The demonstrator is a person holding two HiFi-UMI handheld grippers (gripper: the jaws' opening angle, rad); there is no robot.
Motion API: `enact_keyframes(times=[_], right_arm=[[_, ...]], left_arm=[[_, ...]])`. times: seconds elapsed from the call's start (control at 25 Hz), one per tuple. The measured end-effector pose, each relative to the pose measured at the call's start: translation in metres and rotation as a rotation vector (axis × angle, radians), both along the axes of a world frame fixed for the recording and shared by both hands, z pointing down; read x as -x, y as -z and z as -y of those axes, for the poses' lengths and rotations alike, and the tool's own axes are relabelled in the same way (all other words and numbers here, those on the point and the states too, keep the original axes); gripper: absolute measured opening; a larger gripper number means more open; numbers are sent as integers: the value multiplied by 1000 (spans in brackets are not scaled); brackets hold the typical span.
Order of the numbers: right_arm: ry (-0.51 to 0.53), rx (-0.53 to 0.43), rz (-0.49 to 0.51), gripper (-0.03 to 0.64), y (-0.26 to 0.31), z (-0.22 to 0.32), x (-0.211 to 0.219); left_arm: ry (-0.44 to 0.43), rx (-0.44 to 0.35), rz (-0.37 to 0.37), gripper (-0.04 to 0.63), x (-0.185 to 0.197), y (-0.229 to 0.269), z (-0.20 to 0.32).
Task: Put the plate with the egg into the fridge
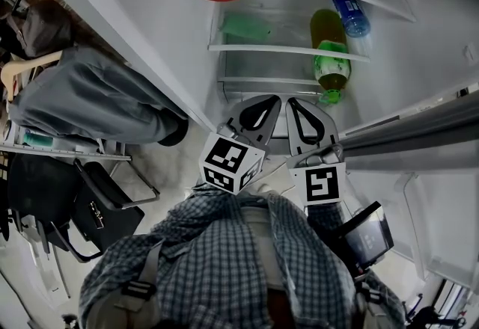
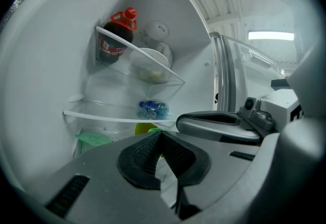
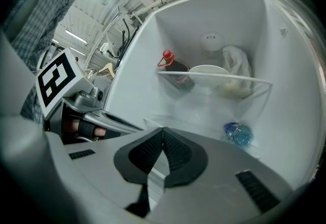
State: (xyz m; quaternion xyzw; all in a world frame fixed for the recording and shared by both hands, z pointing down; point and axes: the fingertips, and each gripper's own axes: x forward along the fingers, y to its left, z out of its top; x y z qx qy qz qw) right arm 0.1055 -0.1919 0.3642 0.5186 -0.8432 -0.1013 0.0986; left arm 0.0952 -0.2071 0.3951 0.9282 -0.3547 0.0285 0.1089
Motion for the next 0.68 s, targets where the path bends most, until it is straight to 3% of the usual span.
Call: enact_keyframes(times=[0.36, 0.68], right_arm=[[-6, 43, -19, 8, -6, 2, 2], [58, 39, -46, 8, -7, 15, 10]], left_arm=[[-1, -2, -7, 8, 3, 3, 1], [77, -34, -29, 8, 14, 9, 12]])
